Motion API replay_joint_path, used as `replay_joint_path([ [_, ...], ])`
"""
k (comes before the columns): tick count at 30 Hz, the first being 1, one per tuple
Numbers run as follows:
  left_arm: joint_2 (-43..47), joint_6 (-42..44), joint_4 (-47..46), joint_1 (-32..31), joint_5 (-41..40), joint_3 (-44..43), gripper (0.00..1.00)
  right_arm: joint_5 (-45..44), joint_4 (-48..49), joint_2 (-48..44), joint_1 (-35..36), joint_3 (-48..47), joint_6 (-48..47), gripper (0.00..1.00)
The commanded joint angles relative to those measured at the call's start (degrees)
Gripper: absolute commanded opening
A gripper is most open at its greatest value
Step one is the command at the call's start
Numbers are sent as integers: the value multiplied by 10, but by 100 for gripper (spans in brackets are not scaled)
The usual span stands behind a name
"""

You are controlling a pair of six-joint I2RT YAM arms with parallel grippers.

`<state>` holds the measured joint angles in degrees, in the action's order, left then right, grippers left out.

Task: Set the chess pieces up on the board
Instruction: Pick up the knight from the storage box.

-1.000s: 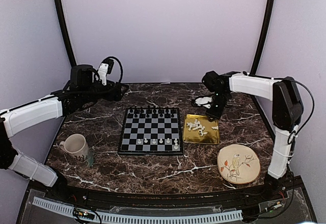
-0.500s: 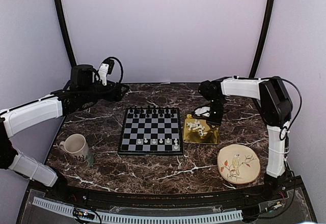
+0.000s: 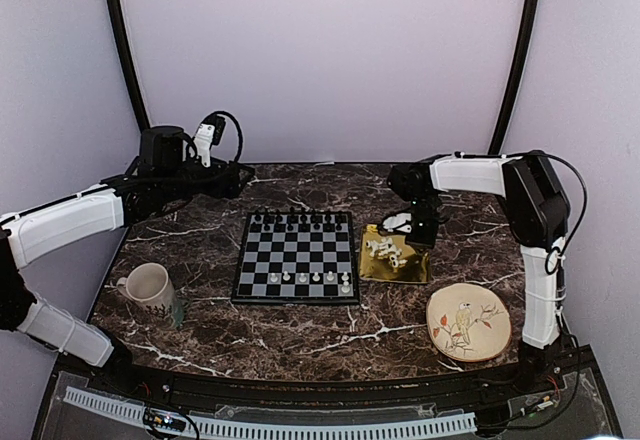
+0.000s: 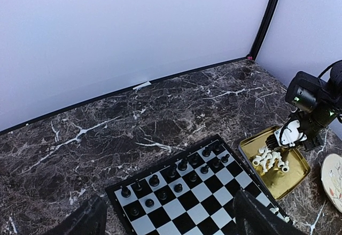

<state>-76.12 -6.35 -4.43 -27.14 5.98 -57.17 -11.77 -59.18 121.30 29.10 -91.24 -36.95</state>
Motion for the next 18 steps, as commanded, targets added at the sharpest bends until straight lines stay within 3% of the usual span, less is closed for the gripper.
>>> replay_joint_path([
  [1,4,-5,1,3,9,-15,84,6,2,10,0,-15,13,12],
  [12,1,-8,1,3,12,-15,84,181,14,-61,0,-38,57,3],
  [18,-3,-9,1,4,13,-16,84,345,102,-103,0,-8,94,4],
])
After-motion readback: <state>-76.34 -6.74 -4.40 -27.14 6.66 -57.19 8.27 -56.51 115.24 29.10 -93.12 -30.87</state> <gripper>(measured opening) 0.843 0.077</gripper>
